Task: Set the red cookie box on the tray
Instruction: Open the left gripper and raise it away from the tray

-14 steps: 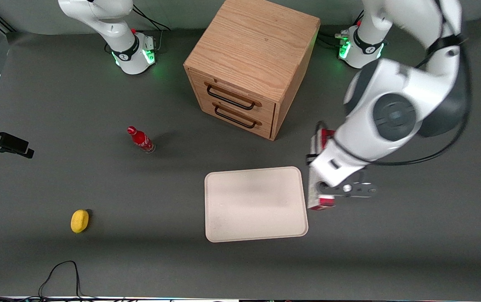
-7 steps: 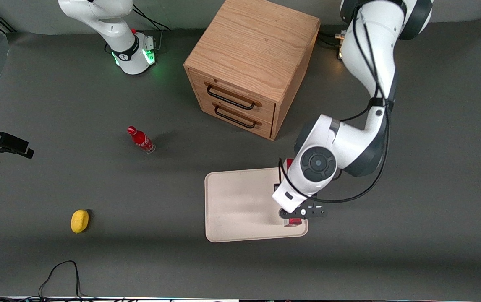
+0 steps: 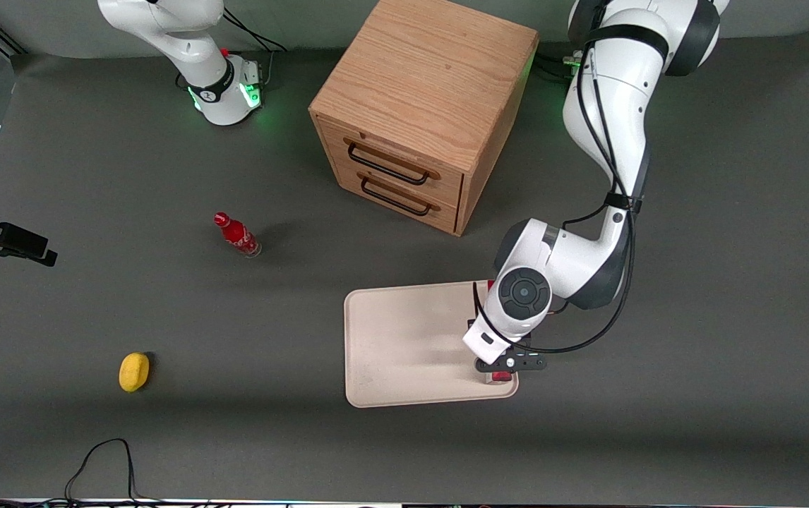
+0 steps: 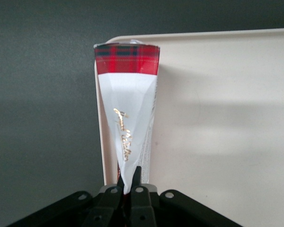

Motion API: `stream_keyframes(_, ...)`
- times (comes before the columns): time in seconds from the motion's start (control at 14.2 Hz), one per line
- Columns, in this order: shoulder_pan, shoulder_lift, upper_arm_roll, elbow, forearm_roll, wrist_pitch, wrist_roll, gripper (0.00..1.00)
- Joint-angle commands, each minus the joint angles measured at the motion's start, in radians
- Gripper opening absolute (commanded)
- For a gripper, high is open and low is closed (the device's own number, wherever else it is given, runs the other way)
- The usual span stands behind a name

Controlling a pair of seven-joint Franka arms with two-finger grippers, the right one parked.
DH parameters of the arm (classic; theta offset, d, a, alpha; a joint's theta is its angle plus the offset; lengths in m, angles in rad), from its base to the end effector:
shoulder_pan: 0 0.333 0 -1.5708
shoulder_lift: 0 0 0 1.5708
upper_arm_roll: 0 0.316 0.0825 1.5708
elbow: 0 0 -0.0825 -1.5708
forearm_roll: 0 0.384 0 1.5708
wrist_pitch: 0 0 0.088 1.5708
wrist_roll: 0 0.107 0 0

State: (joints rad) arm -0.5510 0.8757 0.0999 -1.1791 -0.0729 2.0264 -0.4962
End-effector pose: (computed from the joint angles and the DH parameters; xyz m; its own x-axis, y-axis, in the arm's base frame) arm 0.6715 -0.3538 0.2588 0.9989 0.0433 -0.0158 0.0430 -0.9988 -0.0222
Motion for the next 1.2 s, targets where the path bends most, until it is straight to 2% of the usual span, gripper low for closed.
stream_keyframes(0.0, -0.012, -0.043, 0.011, -0.086, 0.018, 0.078, -0.037, 0.97)
stream_keyframes(0.07, -0.012, -0.049, 0.011, -0.09, 0.018, 0.081, -0.044, 1.0)
stream_keyframes(0.21, 0.0, -0.079, 0.011, -0.088, 0.018, 0.061, -0.042, 1.0)
stream_keyframes(0.35, 0.038, -0.159, 0.012, -0.091, 0.018, -0.041, -0.027, 1.0)
stream_keyframes(0.64, 0.103, -0.416, 0.03, -0.174, 0.018, -0.239, 0.106, 1.0)
stream_keyframes(0.78, 0.152, -0.582, 0.032, -0.282, 0.021, -0.302, 0.119, 1.0)
stream_keyframes(0.85, 0.17, -0.668, 0.035, -0.347, 0.03, -0.32, 0.148, 1.0)
stream_keyframes(0.99, 0.222, -0.814, 0.037, -0.459, 0.093, -0.356, 0.24, 1.0)
stream_keyframes(1.13, 0.278, -0.926, 0.037, -0.555, 0.104, -0.356, 0.345, 1.0)
